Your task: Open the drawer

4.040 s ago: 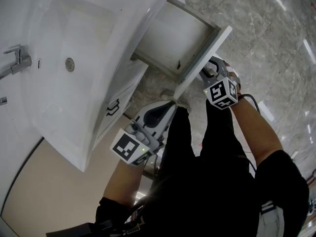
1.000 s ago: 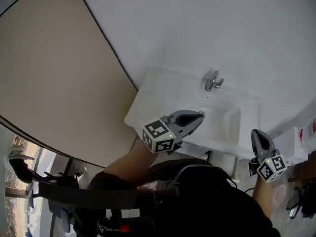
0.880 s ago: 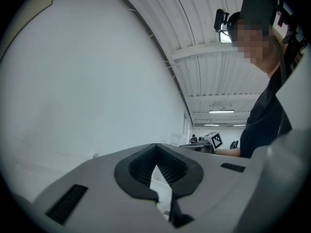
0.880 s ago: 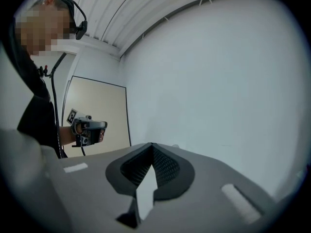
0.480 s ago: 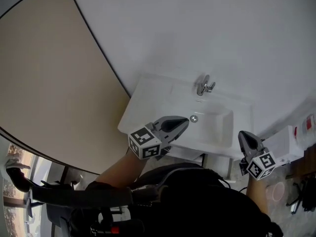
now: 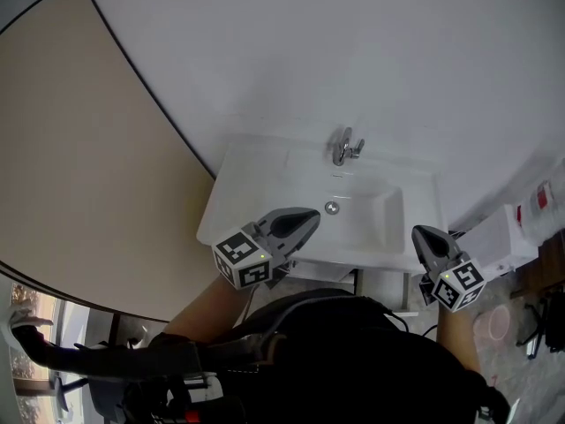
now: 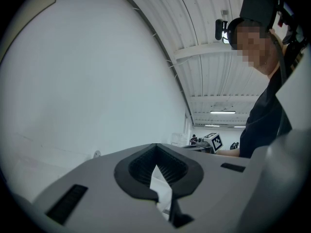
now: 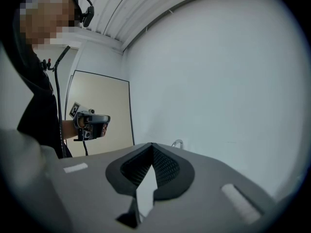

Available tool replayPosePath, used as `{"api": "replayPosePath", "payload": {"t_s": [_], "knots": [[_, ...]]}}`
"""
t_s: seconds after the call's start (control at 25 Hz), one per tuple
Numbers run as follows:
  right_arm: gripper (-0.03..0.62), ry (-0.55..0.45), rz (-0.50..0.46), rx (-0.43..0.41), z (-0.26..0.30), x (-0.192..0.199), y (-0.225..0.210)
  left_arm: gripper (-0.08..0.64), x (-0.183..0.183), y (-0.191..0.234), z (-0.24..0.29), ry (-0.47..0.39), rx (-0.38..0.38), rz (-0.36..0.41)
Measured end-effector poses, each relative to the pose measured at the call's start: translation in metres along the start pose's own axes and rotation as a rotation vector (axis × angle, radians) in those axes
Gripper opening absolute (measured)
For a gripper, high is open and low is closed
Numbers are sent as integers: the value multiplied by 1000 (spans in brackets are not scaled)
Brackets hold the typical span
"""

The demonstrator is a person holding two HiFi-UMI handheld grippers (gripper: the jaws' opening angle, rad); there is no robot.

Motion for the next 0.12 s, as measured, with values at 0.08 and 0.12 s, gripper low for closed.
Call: {"api": "replayPosePath", "payload": {"t_s": [0.08,0.12], "knots": [[-2,0,1,2,0,-1,-3,-6,-1,1,3,-1,0,-1],[-2,1,1,3,0,-2,-5,-6,-2,2,5,-2,1,-1]]}}
Point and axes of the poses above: the fingertips, and each gripper's own axes: z forward along the fingers, y to its left, x out of its underside, the point moved 10 cm from there along -z, backward along the fingers, and after that the axes turned 3 degrees about -y, right-handed, at the moved point
